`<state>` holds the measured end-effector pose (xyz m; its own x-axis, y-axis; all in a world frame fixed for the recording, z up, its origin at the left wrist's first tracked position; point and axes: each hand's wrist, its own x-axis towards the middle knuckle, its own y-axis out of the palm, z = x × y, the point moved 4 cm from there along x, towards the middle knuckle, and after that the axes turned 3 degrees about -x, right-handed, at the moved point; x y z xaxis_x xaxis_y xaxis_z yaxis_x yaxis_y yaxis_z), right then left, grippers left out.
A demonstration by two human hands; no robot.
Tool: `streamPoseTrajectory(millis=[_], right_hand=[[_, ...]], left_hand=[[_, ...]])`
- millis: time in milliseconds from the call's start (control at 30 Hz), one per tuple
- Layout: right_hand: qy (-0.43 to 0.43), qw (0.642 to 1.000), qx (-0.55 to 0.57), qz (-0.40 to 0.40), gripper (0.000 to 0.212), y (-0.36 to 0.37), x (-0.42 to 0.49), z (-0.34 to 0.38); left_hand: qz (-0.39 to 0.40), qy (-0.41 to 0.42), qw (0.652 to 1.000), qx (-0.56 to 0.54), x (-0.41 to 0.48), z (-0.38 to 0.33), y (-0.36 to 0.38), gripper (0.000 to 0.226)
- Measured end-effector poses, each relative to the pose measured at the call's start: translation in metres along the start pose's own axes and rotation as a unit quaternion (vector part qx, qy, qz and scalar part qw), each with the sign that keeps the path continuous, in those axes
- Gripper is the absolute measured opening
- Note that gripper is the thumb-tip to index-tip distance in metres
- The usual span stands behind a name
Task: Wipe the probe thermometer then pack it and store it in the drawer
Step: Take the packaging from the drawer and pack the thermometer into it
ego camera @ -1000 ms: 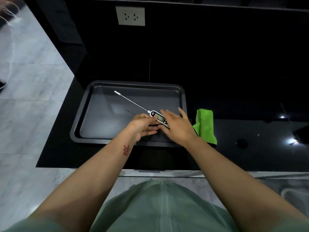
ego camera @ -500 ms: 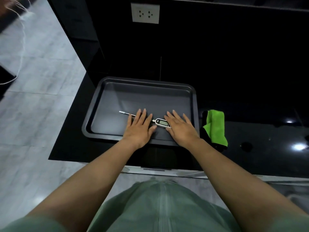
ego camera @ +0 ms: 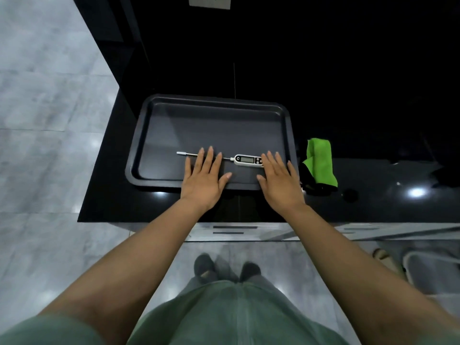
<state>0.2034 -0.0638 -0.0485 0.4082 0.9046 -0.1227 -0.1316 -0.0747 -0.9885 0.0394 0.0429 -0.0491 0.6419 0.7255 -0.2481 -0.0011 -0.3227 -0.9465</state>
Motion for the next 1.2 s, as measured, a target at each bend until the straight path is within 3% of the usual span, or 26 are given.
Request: streamPoseTrajectory(millis=[467,767,867,1067,1133,1200], right_hand=[[0.005,0.998,0.049,-0.028,0.057,0.007,-0.094,-0.019],[0.027,0.999,0.038,-0.010,0.058,0.027,-0.130,-0.045],[0.028,0.999,0.032,-0.005,0.059,0.033,-0.127,-0.047],[0.025,0.995,0.047,-0.084,0.060,0.054,-0.128,-0.048],[0.035,0.991,0.034,-0.124,0.060,0.060,-0.127,-0.047],[0.043,0.986,0.028,-0.159,0.061,0.065,-0.126,-0.046]], left_hand=[[-0.050,-0.081,0.995,-0.034,-0.096,-0.016,0.027,0.064],[-0.153,-0.144,0.957,-0.198,-0.176,-0.042,0.077,0.057],[-0.147,-0.164,0.941,-0.259,-0.177,-0.050,0.097,0.055],[-0.027,-0.296,0.846,-0.443,-0.147,-0.050,0.144,0.056],[0.018,-0.342,0.790,-0.508,-0.133,-0.052,0.158,0.057],[0.054,-0.386,0.704,-0.593,-0.120,-0.052,0.173,0.060]])
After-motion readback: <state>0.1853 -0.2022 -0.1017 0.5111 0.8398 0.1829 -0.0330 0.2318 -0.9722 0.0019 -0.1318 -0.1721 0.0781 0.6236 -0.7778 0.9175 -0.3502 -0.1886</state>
